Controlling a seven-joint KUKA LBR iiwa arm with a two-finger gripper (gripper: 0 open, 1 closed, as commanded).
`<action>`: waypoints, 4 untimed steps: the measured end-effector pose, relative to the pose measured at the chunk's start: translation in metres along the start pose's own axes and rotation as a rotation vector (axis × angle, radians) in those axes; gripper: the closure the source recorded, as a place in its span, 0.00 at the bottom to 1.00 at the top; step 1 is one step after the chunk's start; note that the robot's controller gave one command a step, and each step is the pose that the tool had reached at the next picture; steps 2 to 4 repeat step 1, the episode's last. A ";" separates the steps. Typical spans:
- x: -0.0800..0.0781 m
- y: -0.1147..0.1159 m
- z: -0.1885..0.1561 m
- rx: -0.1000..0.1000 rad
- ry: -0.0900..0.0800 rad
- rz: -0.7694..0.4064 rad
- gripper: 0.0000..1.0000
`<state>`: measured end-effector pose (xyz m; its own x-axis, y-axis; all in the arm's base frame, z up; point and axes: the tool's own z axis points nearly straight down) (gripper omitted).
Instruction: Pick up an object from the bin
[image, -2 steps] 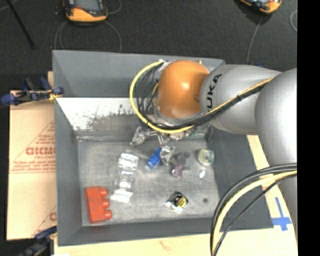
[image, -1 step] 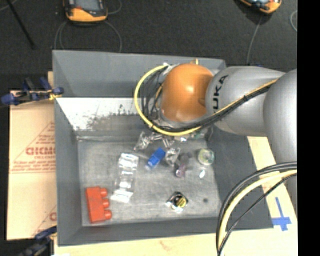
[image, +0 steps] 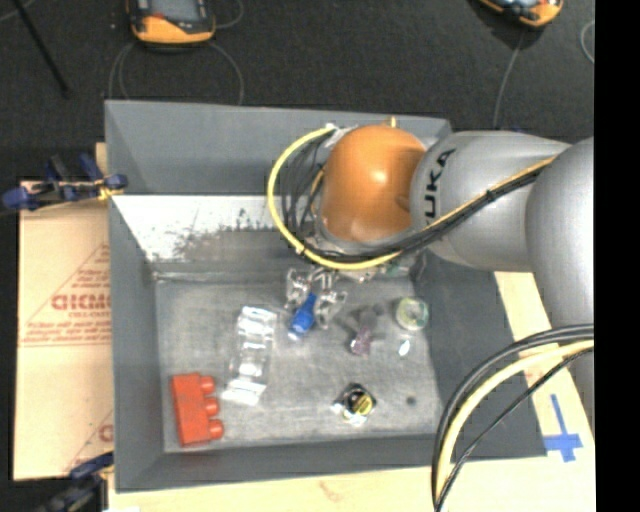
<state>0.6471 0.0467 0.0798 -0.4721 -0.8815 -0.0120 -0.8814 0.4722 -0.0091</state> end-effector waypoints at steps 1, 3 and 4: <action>-0.006 0.009 -0.126 0.001 0.005 -0.167 1.00; -0.006 0.009 -0.126 0.001 0.005 -0.167 1.00; -0.006 0.009 -0.126 0.001 0.005 -0.167 1.00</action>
Offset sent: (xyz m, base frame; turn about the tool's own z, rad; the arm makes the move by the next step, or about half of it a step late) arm -0.0091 0.0091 0.1199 -0.1681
